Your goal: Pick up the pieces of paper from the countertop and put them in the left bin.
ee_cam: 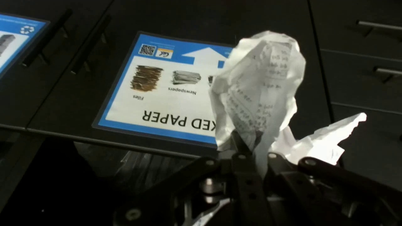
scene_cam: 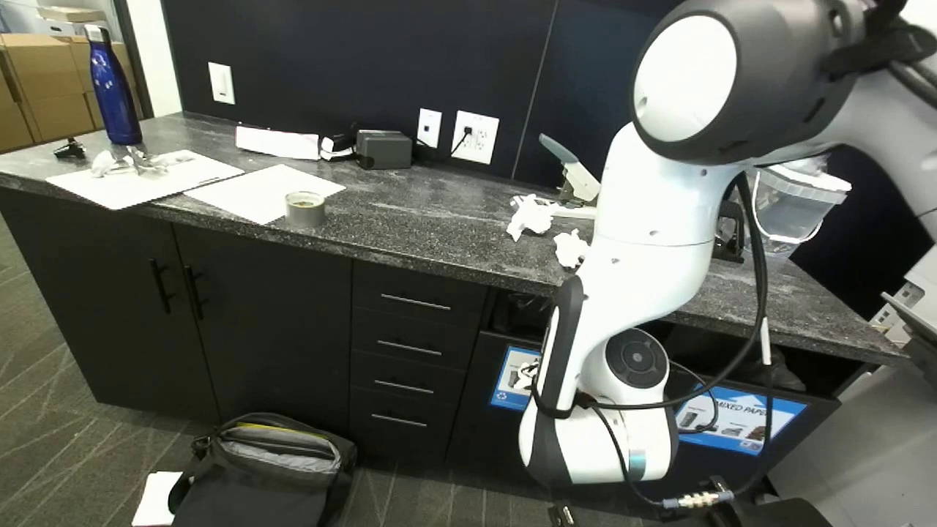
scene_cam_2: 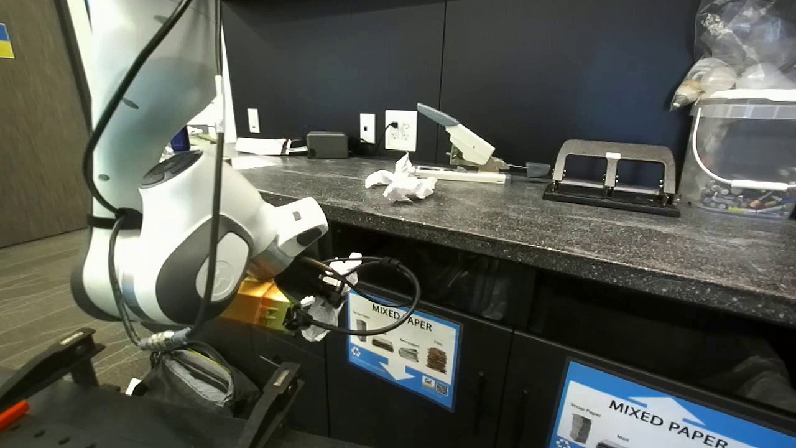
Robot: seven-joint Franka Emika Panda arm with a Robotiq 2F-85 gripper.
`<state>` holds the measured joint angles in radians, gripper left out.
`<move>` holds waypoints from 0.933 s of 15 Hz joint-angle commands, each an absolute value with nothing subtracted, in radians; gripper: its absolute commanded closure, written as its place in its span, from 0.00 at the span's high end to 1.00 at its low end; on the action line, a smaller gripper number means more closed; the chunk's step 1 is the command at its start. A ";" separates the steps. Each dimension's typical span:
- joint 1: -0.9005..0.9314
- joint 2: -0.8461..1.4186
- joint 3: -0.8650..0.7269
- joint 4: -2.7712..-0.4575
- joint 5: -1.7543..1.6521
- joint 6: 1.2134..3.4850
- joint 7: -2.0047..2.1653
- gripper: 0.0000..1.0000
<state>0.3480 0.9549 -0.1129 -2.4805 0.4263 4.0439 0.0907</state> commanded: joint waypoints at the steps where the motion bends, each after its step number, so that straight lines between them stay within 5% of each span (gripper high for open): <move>1: 0.291 1.045 -0.077 -2.359 0.451 4.174 0.094 0.01; 14: 0.063 1.230 -0.058 -1.953 0.399 4.226 0.097 0.01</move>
